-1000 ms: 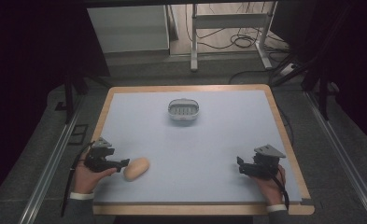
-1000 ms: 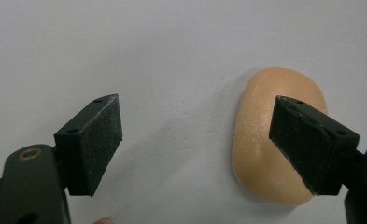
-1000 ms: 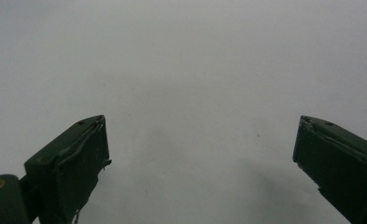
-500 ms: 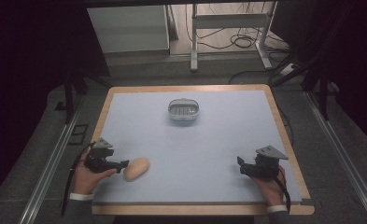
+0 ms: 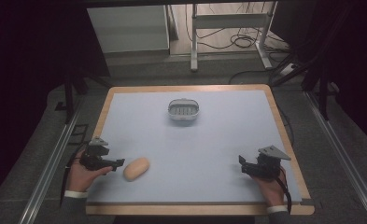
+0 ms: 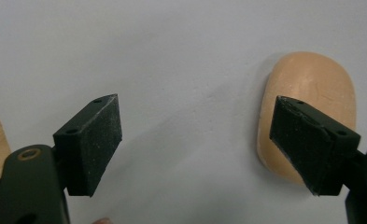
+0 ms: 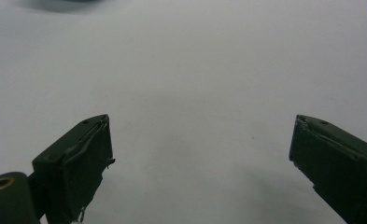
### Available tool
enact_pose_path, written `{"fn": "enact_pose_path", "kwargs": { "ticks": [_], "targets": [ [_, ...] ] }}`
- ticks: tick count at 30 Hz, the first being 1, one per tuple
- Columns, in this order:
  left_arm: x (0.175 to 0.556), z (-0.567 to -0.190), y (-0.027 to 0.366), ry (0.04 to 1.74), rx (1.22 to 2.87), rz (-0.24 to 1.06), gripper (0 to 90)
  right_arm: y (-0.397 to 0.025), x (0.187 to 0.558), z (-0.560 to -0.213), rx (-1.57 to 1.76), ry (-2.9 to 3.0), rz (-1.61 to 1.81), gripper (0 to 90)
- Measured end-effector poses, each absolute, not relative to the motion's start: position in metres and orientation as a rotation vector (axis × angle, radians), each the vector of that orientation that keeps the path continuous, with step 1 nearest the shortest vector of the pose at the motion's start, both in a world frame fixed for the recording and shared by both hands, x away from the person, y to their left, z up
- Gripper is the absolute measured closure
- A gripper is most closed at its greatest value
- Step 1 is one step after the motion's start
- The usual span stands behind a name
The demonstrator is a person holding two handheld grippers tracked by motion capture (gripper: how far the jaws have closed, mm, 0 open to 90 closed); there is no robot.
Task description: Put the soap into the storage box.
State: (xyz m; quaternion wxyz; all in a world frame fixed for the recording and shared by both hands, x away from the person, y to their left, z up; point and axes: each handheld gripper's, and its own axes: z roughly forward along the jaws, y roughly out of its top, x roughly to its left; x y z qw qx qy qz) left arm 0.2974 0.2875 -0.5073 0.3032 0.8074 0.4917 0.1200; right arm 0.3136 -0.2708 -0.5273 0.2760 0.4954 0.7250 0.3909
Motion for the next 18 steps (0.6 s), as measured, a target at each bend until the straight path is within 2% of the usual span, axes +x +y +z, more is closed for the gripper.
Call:
{"fn": "enact_pose_path", "kwargs": {
  "ticks": [18],
  "targets": [
    [0.294, -0.496, 0.272, 1.215, 2.218, 0.255, 17.9, -0.271, 0.312, -0.527, 1.332, 1.925, 1.054, 6.3]
  ]
}}
